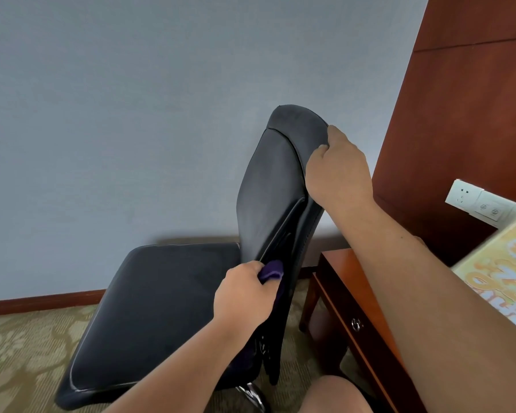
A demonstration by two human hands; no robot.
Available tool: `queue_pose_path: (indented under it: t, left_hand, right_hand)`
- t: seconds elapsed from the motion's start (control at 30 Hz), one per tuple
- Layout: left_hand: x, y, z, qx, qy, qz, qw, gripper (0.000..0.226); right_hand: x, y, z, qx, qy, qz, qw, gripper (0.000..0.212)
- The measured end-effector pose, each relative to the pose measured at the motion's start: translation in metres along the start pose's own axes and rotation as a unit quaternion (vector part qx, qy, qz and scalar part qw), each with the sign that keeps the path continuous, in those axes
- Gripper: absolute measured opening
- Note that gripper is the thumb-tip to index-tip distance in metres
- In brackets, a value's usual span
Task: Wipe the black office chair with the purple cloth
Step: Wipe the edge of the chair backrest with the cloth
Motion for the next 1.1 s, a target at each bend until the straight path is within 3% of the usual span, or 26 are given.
queue_pose_path:
  t: [0.17, 0.3, 0.37, 0.5, 0.63, 0.9, 1.0, 1.1]
  left_hand:
    - [-0.027, -0.003, 0.012, -0.019, 0.135, 0.016, 0.991, 0.031]
    - [-0.052, -0.008, 0.023, -0.033, 0.172, -0.008, 0.984, 0.034]
    - [-0.051, -0.008, 0.025, -0.033, 0.143, -0.031, 0.989, 0.03]
    - [-0.028, -0.002, 0.018, -0.034, -0.02, -0.075, 0.996, 0.028]
    - [-0.007, 0.003, 0.004, -0.009, -0.044, -0.05, 0.998, 0.024]
    - [-0.034, 0.0, 0.012, 0.005, 0.188, 0.047, 0.981, 0.039]
    - [-0.06, -0.004, 0.025, -0.019, 0.22, -0.002, 0.975, 0.043]
    - [-0.068, -0.004, 0.033, -0.06, 0.118, -0.081, 0.988, 0.033]
  right_hand:
    - [0.001, 0.001, 0.002, 0.003, 0.016, 0.004, 1.0, 0.038]
    - [0.001, 0.0, 0.002, -0.019, 0.031, 0.009, 0.999, 0.029]
    - [0.0, 0.001, 0.003, -0.005, 0.02, 0.005, 1.0, 0.036]
    - [0.0, 0.003, 0.003, 0.004, 0.016, 0.008, 1.0, 0.038]
    - [0.0, 0.001, 0.002, 0.003, 0.009, -0.002, 1.0, 0.039]
    - [0.001, 0.002, 0.003, 0.018, 0.02, -0.004, 1.0, 0.036]
    - [0.0, 0.002, 0.003, 0.001, -0.002, -0.014, 1.0, 0.039]
    - [-0.002, 0.0, 0.0, 0.002, -0.013, -0.017, 1.0, 0.043]
Point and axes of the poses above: each hand's wrist, its own y-axis away from the middle knuckle, its own z-axis out of the back of the hand, x = y × z, the point moved 4 cm from there along -y, towards the middle knuckle, and after that the axes turned 1 degree about -y, right-handed, at the moved point
